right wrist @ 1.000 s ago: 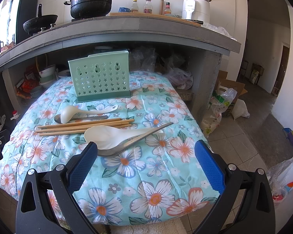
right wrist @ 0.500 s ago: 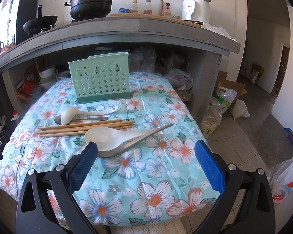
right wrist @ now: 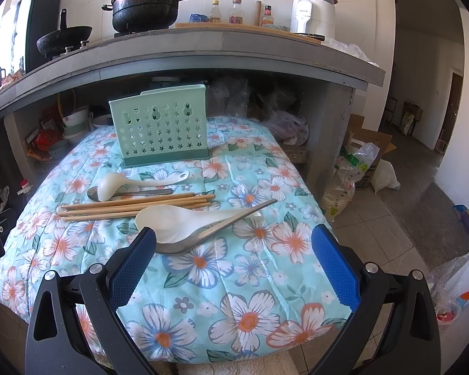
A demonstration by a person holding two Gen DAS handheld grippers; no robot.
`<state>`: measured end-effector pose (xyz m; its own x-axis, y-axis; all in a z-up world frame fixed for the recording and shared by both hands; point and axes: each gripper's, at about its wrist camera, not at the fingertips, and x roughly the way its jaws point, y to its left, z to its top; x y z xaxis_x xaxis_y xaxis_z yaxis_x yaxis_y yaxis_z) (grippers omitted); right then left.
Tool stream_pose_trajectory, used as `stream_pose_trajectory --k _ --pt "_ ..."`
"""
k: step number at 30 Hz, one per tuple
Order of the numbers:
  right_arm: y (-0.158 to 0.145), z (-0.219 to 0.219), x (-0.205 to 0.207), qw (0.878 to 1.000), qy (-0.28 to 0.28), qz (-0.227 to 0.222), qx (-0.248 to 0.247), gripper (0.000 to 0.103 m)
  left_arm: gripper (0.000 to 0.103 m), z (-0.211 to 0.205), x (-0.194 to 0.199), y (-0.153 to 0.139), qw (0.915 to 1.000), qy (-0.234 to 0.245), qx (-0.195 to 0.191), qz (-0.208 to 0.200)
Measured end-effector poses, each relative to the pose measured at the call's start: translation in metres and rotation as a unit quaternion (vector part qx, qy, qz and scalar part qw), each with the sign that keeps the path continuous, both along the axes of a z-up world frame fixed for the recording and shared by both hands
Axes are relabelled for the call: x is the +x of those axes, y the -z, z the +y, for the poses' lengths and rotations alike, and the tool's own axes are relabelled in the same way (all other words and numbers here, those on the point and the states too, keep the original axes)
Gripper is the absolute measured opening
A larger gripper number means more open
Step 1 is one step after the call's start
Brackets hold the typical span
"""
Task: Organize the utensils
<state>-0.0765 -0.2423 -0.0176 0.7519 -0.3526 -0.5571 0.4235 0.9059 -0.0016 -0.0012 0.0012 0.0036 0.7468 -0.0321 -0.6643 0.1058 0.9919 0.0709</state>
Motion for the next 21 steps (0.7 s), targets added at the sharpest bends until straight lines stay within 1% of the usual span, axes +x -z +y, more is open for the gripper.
stream_pose_trajectory --k 12,16,21 --pt "0.001 0.001 0.000 1.000 -0.001 0.000 -0.001 0.097 0.094 0.001 0.000 0.001 1.0000 -0.002 -0.001 -0.001" --pt "-0.002 0.002 0.001 1.000 -0.003 -0.002 -0.002 0.097 0.094 0.006 0.006 0.000 0.9999 -0.009 -0.004 0.005" --pt "0.000 0.000 0.001 1.000 -0.001 -0.005 0.007 0.097 0.094 0.012 0.013 -0.003 0.9999 -0.014 0.004 0.002"
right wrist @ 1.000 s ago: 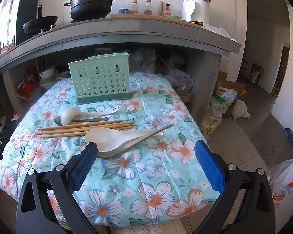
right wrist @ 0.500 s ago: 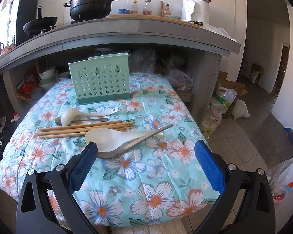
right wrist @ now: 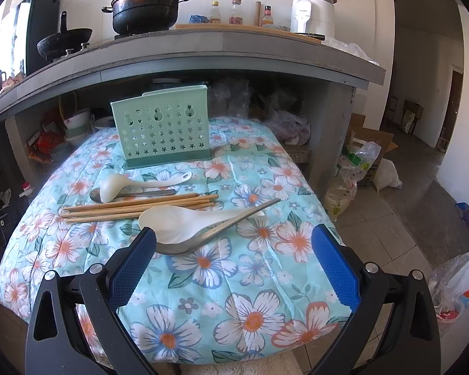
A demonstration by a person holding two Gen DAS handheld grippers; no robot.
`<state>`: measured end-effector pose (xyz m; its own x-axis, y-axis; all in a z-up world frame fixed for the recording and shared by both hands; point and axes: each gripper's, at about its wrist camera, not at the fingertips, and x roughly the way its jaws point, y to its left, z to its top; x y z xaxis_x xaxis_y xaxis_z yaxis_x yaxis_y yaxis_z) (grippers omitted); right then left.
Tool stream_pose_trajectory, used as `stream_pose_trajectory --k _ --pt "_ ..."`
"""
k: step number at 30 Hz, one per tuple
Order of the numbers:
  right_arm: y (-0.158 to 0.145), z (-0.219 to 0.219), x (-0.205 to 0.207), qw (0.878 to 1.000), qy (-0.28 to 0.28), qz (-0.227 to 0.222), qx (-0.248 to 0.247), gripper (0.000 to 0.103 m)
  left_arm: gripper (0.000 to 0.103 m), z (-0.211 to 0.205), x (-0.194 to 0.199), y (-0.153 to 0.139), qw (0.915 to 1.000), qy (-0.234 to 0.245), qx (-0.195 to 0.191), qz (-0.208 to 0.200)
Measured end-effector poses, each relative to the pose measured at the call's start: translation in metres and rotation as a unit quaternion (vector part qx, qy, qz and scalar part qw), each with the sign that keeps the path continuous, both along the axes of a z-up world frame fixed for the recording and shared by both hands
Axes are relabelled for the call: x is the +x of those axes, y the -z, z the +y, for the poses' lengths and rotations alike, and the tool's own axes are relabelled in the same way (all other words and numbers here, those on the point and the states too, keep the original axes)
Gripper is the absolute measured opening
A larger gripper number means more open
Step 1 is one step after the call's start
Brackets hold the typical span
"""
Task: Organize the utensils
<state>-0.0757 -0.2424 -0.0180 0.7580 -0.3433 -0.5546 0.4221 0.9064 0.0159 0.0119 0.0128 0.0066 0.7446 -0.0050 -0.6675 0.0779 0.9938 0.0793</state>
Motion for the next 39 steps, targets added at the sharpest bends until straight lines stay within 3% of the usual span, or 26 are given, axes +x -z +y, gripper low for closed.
stream_pose_trajectory --k 11,16,23,31,39 --pt "0.012 -0.004 0.002 1.000 0.001 0.004 -0.006 0.097 0.095 -0.009 0.022 0.003 1.0000 0.008 0.003 0.000" --pt "0.017 -0.003 0.003 1.000 -0.002 0.006 -0.017 0.097 0.094 -0.010 0.028 0.003 0.9993 0.027 -0.027 0.001" --pt "0.023 -0.002 0.004 0.999 -0.012 0.005 -0.032 0.097 0.095 -0.010 0.037 0.011 0.9943 0.062 -0.080 0.033" --pt "0.036 -0.012 -0.001 0.999 -0.046 0.000 -0.012 0.097 0.095 -0.020 0.040 0.019 0.9863 0.102 -0.123 0.043" --pt "0.049 -0.011 0.005 0.994 -0.107 0.009 0.013 0.097 0.094 -0.033 0.045 0.033 0.9791 0.137 -0.141 0.051"
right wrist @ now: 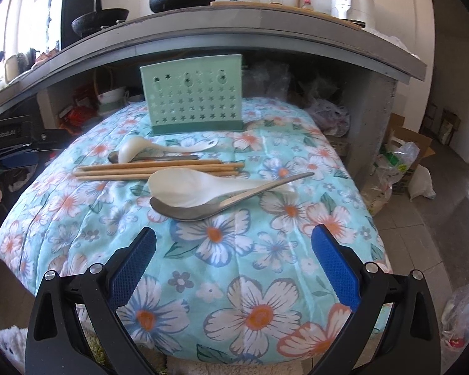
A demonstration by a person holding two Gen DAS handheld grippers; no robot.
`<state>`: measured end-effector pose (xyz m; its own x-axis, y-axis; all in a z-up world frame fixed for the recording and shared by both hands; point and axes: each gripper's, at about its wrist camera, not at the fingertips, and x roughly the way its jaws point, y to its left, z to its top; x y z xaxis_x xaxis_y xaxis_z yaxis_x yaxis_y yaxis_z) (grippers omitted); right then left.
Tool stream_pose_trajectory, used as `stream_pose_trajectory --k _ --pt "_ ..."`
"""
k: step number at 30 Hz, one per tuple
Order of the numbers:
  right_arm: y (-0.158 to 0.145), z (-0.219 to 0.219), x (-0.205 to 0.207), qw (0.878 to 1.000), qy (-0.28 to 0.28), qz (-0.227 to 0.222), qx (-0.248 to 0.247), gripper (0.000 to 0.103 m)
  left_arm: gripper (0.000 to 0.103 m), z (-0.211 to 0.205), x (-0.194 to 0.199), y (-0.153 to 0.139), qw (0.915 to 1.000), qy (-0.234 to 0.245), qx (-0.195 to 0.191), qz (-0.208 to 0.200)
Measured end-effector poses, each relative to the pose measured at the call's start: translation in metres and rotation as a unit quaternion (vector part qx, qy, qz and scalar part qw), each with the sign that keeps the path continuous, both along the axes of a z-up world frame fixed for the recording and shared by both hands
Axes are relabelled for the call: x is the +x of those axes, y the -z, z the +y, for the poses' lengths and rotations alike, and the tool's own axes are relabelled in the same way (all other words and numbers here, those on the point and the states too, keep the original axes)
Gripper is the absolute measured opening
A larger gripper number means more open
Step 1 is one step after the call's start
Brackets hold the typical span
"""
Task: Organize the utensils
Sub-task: 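Reach the left gripper to the white spatula-spoon and close on it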
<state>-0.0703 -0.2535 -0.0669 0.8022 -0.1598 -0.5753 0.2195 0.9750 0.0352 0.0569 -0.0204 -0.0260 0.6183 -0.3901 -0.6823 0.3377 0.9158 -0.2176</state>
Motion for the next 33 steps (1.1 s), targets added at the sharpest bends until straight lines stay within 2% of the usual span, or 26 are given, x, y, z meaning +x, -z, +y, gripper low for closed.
stream_pose_trajectory --k 5,10,11,13,14,16,19,21,26,29,31,33 --pt "0.002 0.002 0.002 1.000 -0.013 0.006 0.001 0.097 0.094 -0.019 0.007 0.007 0.9992 0.039 -0.003 0.007" --pt "0.008 0.002 0.008 0.999 -0.034 0.024 0.014 0.097 0.093 -0.044 0.022 0.013 0.9941 0.094 -0.031 0.044" --pt "0.010 0.002 0.009 0.999 -0.037 0.026 0.017 0.097 0.091 -0.049 0.026 0.015 0.9922 0.104 -0.038 0.057" --pt "0.013 0.003 0.011 0.998 -0.045 0.033 0.026 0.097 0.076 -0.059 0.035 0.021 0.9861 0.128 -0.056 0.090" --pt "0.014 0.003 0.011 0.998 -0.048 0.034 0.029 0.096 0.073 -0.063 0.039 0.026 0.9836 0.132 -0.060 0.106" --pt "0.016 0.004 0.012 0.997 -0.054 0.036 0.031 0.095 0.060 -0.072 0.046 0.035 0.9744 0.149 -0.081 0.148" --pt "0.018 0.006 0.012 0.997 -0.060 0.036 0.031 0.095 0.050 -0.082 0.053 0.049 0.9634 0.156 -0.099 0.194" --pt "0.018 0.005 0.012 0.997 -0.062 0.035 0.033 0.095 0.045 -0.088 0.056 0.058 0.9597 0.154 -0.102 0.212" --pt "0.020 0.001 0.013 0.997 -0.061 0.034 0.042 0.095 0.029 -0.096 0.065 0.076 0.9542 0.133 -0.105 0.246" --pt "0.022 -0.001 0.014 0.996 -0.062 0.037 0.047 0.094 0.024 -0.100 0.067 0.079 0.9576 0.125 -0.102 0.239" --pt "0.022 -0.002 0.014 0.996 -0.062 0.037 0.049 0.093 0.014 -0.101 0.067 0.079 0.9589 0.120 -0.104 0.235" --pt "0.022 -0.003 0.014 0.996 -0.063 0.035 0.051 0.093 0.008 -0.100 0.067 0.077 0.9584 0.117 -0.113 0.234"
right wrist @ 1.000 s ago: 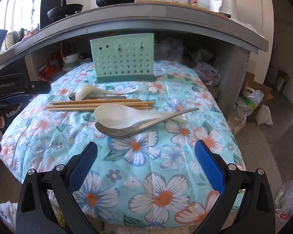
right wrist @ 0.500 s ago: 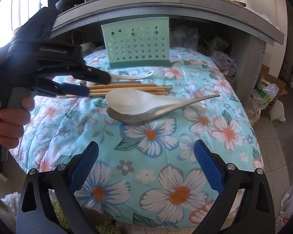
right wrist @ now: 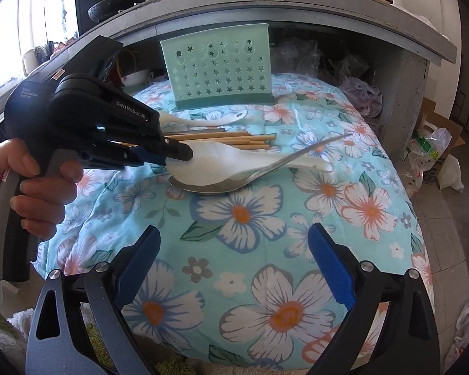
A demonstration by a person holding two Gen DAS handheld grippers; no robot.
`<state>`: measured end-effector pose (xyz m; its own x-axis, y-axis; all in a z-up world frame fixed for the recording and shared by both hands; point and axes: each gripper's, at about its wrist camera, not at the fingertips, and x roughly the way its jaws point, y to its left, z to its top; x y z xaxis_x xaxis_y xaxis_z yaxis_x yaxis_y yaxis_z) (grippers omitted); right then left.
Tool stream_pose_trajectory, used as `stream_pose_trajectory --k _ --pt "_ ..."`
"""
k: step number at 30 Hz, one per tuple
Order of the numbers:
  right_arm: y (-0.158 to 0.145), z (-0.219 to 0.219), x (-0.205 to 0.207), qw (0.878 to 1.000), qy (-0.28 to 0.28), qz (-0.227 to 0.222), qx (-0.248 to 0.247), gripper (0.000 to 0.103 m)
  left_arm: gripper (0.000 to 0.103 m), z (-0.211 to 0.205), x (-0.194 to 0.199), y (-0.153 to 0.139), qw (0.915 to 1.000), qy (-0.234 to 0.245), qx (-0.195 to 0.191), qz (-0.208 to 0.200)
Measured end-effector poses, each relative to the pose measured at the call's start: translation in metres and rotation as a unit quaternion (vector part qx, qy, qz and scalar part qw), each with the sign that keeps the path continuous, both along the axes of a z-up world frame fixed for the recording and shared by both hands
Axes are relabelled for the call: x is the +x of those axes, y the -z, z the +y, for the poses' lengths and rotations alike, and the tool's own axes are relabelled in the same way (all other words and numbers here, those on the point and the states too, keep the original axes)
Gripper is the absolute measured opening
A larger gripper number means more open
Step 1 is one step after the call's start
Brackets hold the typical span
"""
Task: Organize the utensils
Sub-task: 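Reach the left gripper to the white spatula-spoon and close on it, then lift the white spatula-spoon with the left gripper toward the holder while the right gripper grasps a metal spoon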
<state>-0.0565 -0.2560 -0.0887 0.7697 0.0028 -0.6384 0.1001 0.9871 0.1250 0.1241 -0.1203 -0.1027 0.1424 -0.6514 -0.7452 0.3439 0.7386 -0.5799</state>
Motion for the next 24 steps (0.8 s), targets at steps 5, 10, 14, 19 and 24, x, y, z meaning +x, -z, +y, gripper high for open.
stream_pose_trajectory --k 5,10,14,19,24 --pt "-0.001 0.003 -0.001 1.000 -0.005 -0.003 0.001 0.092 0.004 0.005 -0.005 -0.015 0.9995 -0.011 -0.024 -0.016" --pt "-0.002 0.005 -0.002 1.000 -0.007 -0.006 0.000 0.089 0.001 0.013 -0.013 -0.034 0.9978 -0.019 -0.050 -0.039" --pt "-0.004 0.009 -0.003 1.000 -0.010 -0.006 -0.004 0.086 0.001 0.023 -0.019 -0.052 0.9958 -0.026 -0.056 -0.068" --pt "-0.006 0.015 -0.001 1.000 -0.016 -0.007 -0.019 0.076 0.001 0.041 -0.028 -0.077 0.9911 -0.036 -0.074 -0.104" --pt "-0.010 0.025 0.007 0.998 -0.029 -0.007 -0.060 0.062 0.001 0.062 -0.035 -0.098 0.9844 -0.050 -0.091 -0.142"
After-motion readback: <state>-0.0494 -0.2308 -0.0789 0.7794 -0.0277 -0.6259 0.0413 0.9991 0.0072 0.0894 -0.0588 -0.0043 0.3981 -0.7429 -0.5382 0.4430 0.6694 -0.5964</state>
